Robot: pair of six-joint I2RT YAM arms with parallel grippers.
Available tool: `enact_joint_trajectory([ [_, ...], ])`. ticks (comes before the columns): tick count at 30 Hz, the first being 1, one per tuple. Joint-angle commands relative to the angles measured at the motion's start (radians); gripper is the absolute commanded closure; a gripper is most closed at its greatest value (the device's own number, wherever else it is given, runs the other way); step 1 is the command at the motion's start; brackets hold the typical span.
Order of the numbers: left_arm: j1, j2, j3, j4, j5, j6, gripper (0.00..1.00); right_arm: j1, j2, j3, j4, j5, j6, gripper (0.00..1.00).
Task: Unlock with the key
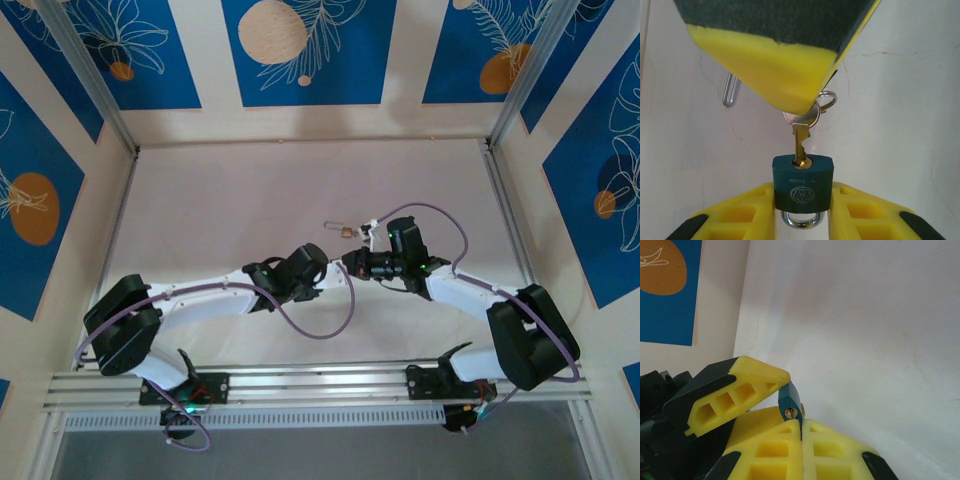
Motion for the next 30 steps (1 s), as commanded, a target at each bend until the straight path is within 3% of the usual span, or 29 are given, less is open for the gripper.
enact_joint_trajectory([
  [1,-0.039,-0.002,0.015,0.087,0.028,0.018,0.74,0.021,0.021,0.024,0.000,0.007,0.010,1.00],
  [30,-0.063,0.000,0.052,0.189,0.025,-0.070,0.75,0.059,0.050,0.045,-0.046,0.092,-0.027,1.00],
])
